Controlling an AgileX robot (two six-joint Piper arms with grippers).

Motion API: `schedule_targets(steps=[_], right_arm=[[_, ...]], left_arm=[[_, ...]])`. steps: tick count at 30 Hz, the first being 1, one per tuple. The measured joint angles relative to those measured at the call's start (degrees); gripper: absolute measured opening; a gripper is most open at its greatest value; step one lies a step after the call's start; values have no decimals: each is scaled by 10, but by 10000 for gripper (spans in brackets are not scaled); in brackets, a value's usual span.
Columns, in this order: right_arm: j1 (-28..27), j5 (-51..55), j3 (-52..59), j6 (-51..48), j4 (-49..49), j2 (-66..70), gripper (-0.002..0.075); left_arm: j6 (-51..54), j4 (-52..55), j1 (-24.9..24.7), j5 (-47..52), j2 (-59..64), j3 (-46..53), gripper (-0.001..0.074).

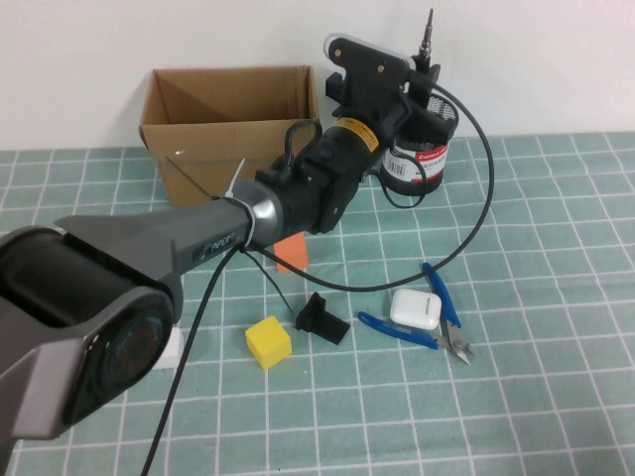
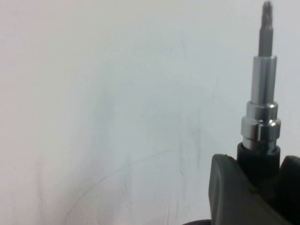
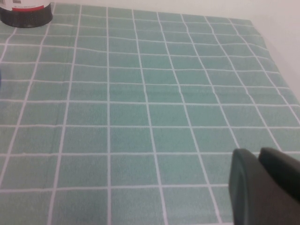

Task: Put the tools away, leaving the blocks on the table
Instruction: Place the picked object into the round holder

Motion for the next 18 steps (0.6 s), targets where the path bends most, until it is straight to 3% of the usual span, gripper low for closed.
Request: schedule_targets(steps=[8, 18], right_arm=[[0, 0, 0, 0, 0, 0, -7], [0, 0, 0, 0, 0, 0, -7]], left_arm=[[1, -29, 0, 50, 0, 0, 174], [1, -46, 0, 91, -22, 0, 318]])
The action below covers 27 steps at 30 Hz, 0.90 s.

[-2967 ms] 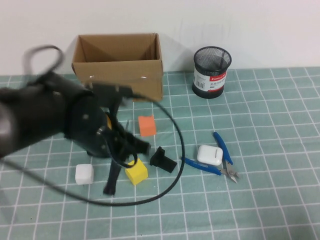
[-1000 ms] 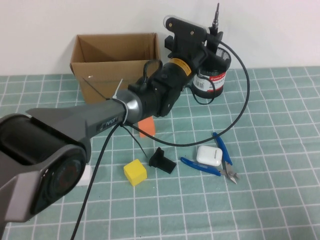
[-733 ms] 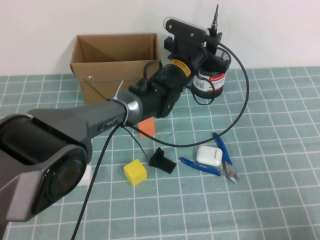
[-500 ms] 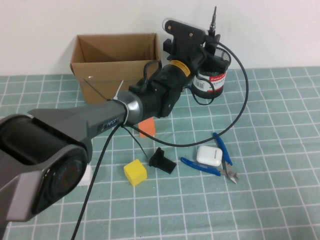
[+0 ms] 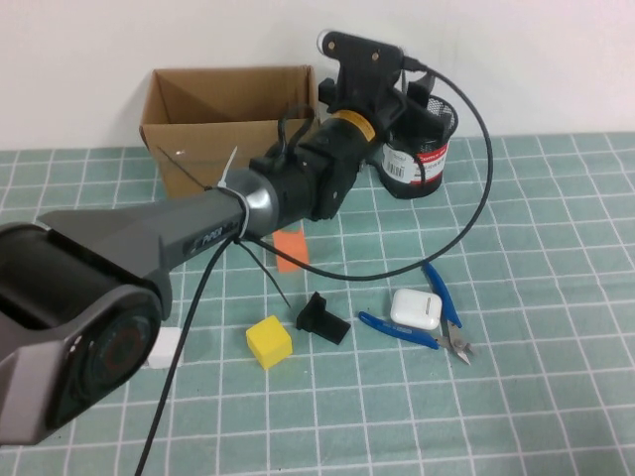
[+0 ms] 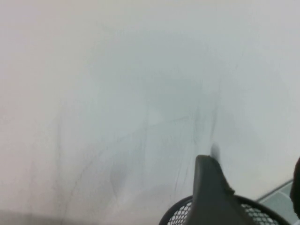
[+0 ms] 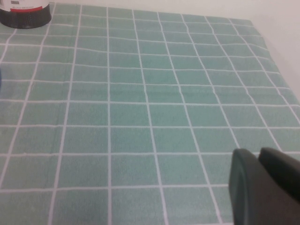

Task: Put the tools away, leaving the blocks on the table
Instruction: Place the picked object into the round holder, then pick up the pliers from the table

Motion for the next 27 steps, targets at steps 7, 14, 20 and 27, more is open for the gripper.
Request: schedule_targets(steps=[7, 14, 20, 27], right_arm=[[0, 0, 0, 0, 0, 0, -8], [0, 0, 0, 0, 0, 0, -8], [0, 0, 0, 0, 0, 0, -8], [0, 0, 0, 0, 0, 0, -8]], left_arm=[[14, -1, 0, 137, -56, 0, 325], [31, 26, -20, 380, -166, 0, 247], [36, 31, -36, 544, -271, 0, 27], [71, 30, -39, 692, -351, -1, 3]])
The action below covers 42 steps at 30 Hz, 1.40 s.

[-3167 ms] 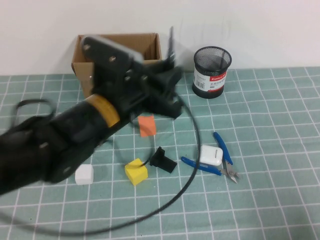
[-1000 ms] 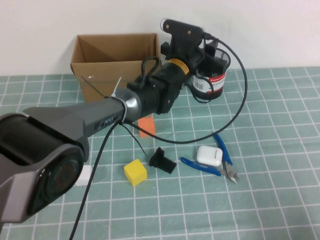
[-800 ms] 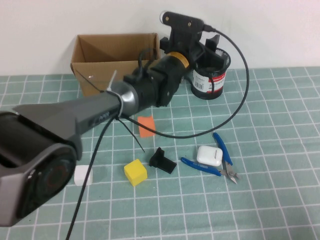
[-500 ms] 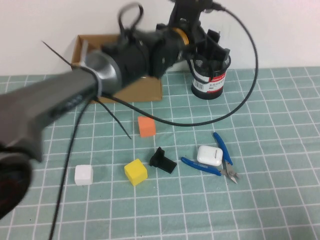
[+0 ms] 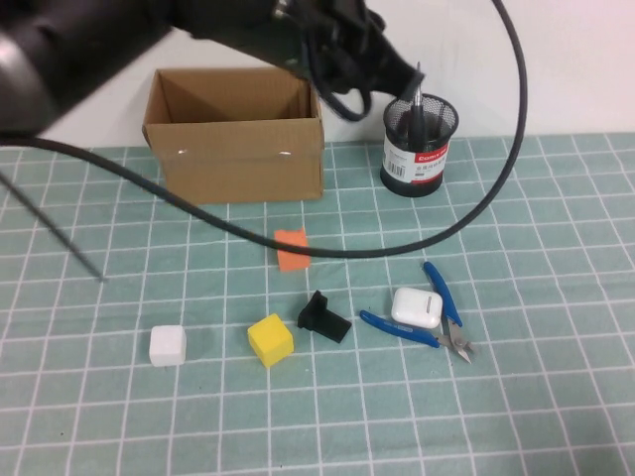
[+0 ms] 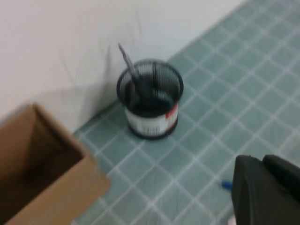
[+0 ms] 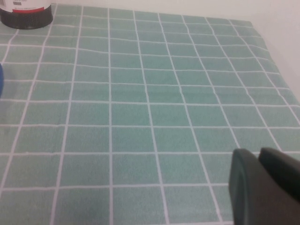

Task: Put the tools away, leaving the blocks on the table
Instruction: Pick up the pliers from the table

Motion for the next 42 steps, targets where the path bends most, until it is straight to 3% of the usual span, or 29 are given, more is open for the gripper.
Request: schedule_targets(steps=[4, 9, 18, 24, 32, 42], right_arm=[[0, 0, 0, 0, 0, 0, -8], [0, 0, 0, 0, 0, 0, -7], [0, 0, 0, 0, 0, 0, -7], [0, 0, 0, 0, 0, 0, -8], [0, 0, 0, 0, 0, 0, -8], [0, 0, 0, 0, 0, 0, -7]], left_arm=[[18, 0, 0, 13, -35, 26, 2], [30, 1, 0, -16, -111, 139, 2], [-1, 14, 0, -251, -303, 382, 2], [-43, 15, 0, -358, -392, 482, 1], [-121, 15, 0, -371, -529, 619, 1], [-126, 19, 0, -332, -624, 727, 1]])
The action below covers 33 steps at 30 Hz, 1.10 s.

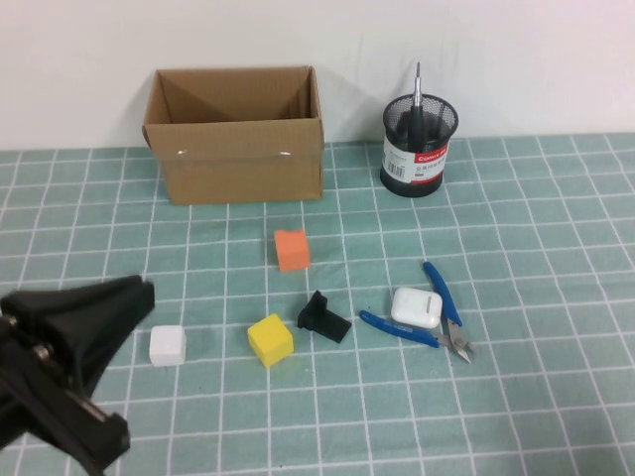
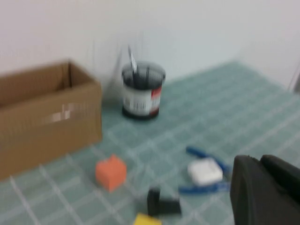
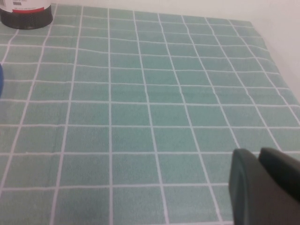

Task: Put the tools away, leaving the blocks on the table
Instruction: Pick up the pliers from the table

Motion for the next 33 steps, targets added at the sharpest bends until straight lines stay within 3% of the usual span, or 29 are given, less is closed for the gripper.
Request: schedule_targets(steps=[8, 14, 19, 26, 29, 33], right_arm=[[0, 0, 0, 0, 0, 0, -7], [0, 0, 0, 0, 0, 0, -8], [0, 0, 0, 0, 0, 0, -8], [0, 0, 0, 0, 0, 0, -8], [0, 0, 0, 0, 0, 0, -8], [0, 0, 0, 0, 0, -1, -8]], left_arm=[[-8, 15, 0, 21, -21, 12, 1], [6, 32, 19, -24, -67, 54, 1], [68, -31, 148, -99, -154, 140, 1], [79, -43, 309, -201, -297, 259, 1], [72, -45, 340, -201, -350, 295, 1], [61, -46, 345, -186, -363, 322, 1]])
